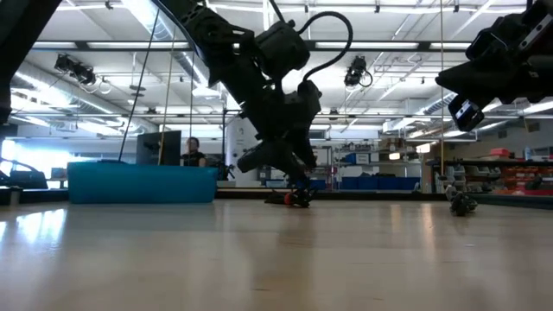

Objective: Pick and place USB-C Cables
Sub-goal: Put the black charger cable into the blue bin, then put the white charger cable into the blue bin

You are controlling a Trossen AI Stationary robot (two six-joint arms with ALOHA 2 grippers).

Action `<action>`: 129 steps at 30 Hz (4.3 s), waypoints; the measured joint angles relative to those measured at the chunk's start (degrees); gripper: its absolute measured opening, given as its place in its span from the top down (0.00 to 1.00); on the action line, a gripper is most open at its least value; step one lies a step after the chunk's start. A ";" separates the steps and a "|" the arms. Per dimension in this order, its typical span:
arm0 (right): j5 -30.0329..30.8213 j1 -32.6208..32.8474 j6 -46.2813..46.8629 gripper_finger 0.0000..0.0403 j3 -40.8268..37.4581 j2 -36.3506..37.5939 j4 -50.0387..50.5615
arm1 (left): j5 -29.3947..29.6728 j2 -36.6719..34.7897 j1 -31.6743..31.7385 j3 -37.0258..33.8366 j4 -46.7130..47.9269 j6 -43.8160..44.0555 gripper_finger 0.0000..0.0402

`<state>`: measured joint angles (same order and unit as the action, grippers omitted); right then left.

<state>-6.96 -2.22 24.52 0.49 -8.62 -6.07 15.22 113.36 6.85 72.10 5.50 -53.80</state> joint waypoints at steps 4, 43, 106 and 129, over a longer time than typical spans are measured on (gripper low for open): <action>-0.06 0.00 0.61 0.92 0.00 0.00 0.02 | -0.93 0.93 0.07 0.01 0.51 0.01 0.55; -0.62 0.00 0.85 0.92 0.02 0.00 0.18 | 18.20 5.14 -2.90 17.99 26.06 -0.75 0.97; -0.20 0.02 -1.15 0.92 0.04 0.02 0.83 | 1.92 -21.59 30.96 -5.84 43.14 44.10 0.95; -0.61 0.00 -2.57 0.92 0.04 0.02 0.99 | -4.13 -22.23 18.09 4.50 60.71 46.36 0.63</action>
<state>-7.57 -2.22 21.94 0.54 -8.60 -5.08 11.09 91.13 24.94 76.59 66.21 -7.44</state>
